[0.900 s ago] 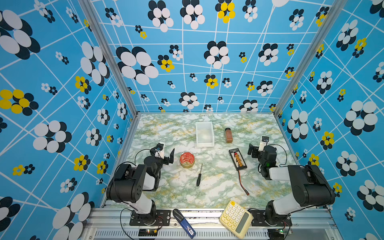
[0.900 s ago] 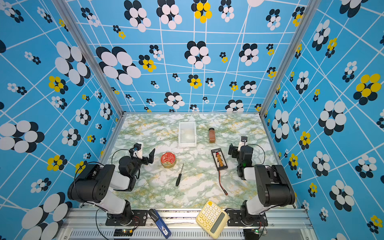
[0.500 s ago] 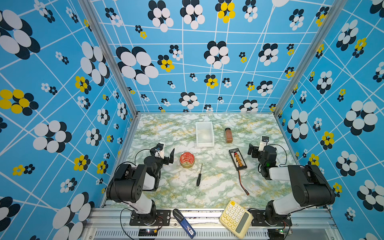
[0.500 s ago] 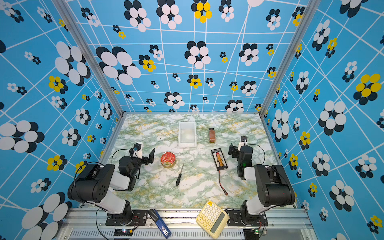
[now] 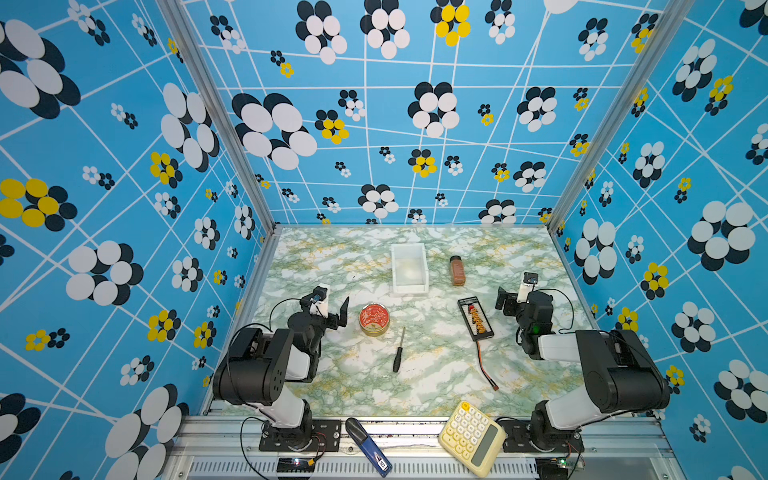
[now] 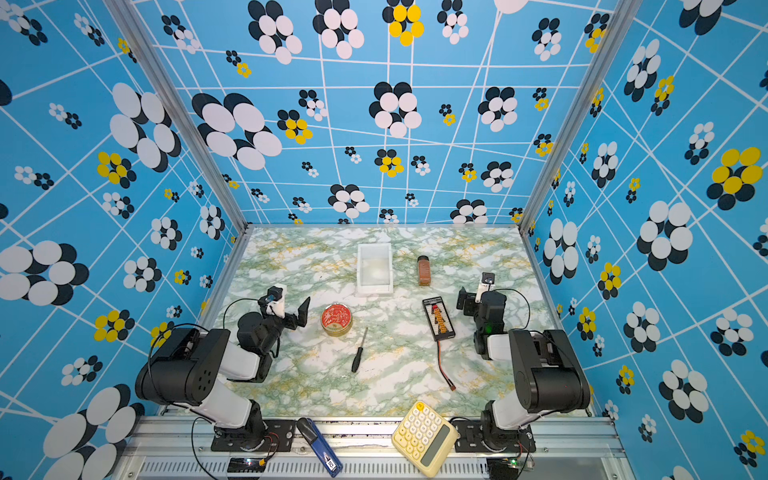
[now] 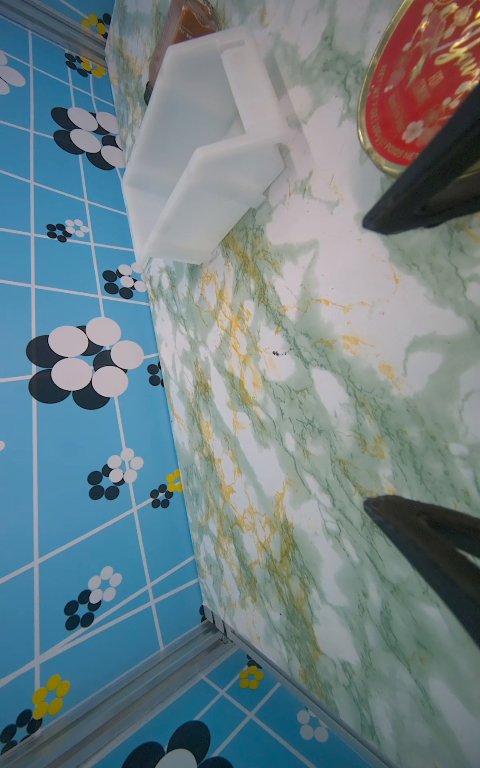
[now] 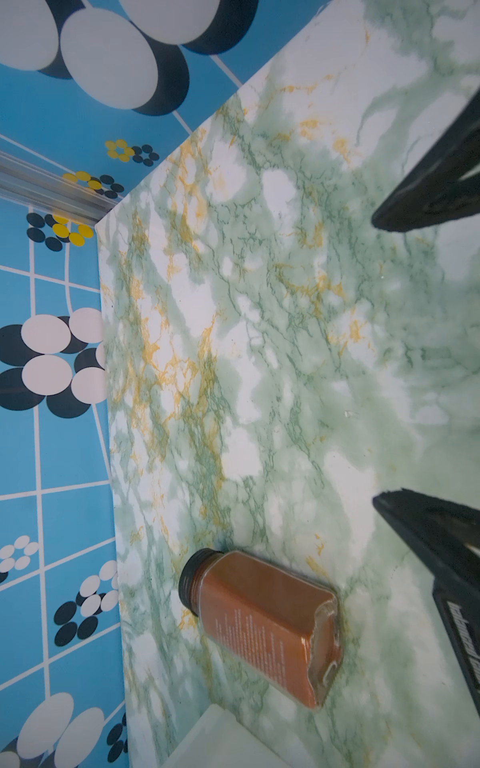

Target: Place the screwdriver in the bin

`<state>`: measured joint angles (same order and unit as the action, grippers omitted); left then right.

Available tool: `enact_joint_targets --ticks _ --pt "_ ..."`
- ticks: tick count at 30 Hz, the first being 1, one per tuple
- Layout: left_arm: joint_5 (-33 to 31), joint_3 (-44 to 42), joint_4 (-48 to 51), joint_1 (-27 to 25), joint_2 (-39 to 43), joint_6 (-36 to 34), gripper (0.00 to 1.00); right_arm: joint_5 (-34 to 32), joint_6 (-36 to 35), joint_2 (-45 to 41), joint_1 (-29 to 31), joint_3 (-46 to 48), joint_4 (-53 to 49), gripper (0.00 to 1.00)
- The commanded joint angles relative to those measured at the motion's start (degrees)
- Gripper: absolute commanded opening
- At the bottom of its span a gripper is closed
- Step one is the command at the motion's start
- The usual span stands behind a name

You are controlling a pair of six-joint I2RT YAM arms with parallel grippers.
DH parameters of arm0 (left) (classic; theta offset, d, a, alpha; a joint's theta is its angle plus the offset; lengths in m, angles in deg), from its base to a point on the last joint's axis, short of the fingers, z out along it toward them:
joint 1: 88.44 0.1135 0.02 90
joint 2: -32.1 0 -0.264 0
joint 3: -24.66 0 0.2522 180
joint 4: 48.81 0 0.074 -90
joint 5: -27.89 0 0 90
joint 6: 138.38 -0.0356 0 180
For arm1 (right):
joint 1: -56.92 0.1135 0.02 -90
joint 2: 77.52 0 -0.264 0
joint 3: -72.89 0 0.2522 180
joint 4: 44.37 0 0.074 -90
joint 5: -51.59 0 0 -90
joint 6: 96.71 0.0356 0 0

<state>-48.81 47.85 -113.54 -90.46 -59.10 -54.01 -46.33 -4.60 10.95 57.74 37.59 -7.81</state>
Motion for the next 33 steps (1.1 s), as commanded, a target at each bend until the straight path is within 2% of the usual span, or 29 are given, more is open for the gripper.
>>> enact_joint_targets --ticks 1,10,12,14,17,19,23,27,30,33 --pt "-0.3 -0.8 -1.6 -0.5 -0.6 -0.8 0.99 1.0 -0.3 -0.3 -0.2 -1.0 0.0 0.99" --pt "-0.4 -0.7 -1.3 -0.5 -0.5 -0.7 0.99 0.3 -0.1 -0.2 -0.2 -1.1 -0.1 0.99" --pt "-0.7 -0.4 -1.0 -0.5 -0.4 -0.6 0.99 -2.0 0.7 -0.7 -0.2 -1.4 -0.5 0.99" --pt "-2.0 1.1 2.6 -0.4 0.8 -0.1 0.99 -3.1 1.1 -3.0 -0.3 -3.2 -5.7 0.99" --pt "-3.1 5.2 15.3 -0.3 6.1 0.5 0.99 -3.6 1.3 -7.4 -0.2 -7.0 -16.6 0.99" --pt "-3.5 8.2 23.3 -0.3 8.9 0.8 0.99 -3.4 1.3 -9.9 -0.3 -8.1 -19.8 0.99" --pt "-2.8 12.3 33.9 -0.3 11.3 0.7 0.99 -2.4 2.7 -15.6 -0.1 -11.8 -31.4 0.99" --pt "-0.9 20.6 54.9 -0.4 13.7 0.4 0.99 -0.9 5.7 -19.9 0.5 -18.1 -48.3 0.96" --pt "2.5 26.4 70.0 -0.4 15.5 -3.6 0.99 -0.9 10.6 -22.4 1.0 -22.3 -59.5 0.94" --pt "2.5 30.7 81.1 -0.7 18.1 -7.7 0.99 0.3 13.2 -24.7 2.4 -24.8 -66.9 0.99"
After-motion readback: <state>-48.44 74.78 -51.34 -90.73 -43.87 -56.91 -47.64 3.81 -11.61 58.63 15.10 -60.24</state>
